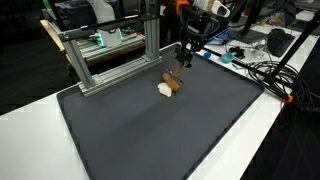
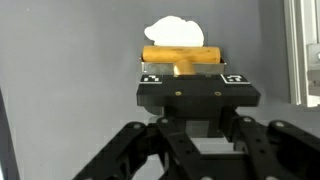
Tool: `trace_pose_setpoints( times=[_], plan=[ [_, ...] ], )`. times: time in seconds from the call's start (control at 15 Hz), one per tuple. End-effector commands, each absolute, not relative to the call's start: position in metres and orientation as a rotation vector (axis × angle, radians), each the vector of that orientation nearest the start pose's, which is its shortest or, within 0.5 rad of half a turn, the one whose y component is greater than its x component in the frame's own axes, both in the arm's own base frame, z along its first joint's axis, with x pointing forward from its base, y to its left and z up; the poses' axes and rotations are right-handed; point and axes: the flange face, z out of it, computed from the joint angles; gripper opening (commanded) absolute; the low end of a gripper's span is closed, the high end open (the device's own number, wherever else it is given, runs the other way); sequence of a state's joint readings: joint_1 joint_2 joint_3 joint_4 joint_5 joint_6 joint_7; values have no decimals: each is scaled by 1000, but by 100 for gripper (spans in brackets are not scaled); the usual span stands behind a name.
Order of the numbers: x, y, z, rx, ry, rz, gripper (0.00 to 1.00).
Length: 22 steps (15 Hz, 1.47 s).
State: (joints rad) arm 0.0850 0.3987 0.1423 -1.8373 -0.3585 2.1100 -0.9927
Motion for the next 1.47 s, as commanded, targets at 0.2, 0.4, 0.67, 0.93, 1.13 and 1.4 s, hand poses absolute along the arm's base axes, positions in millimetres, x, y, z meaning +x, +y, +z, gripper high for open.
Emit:
trace_pose_setpoints(
  times=[0.2,0.4,0.67,0.93,1.13,1.4],
  plan=[
    [605,157,300,-2399,-2116,197,22],
    [570,168,363,-2286,-2203,144,22],
    [527,168,422,-2233,-2224,257,22],
    [522,162,440,-2266,-2203,295,22],
    [514,157,452,-2277,-2207,286,47],
    [520,152,449,-2456,-1931,127,22]
  ],
)
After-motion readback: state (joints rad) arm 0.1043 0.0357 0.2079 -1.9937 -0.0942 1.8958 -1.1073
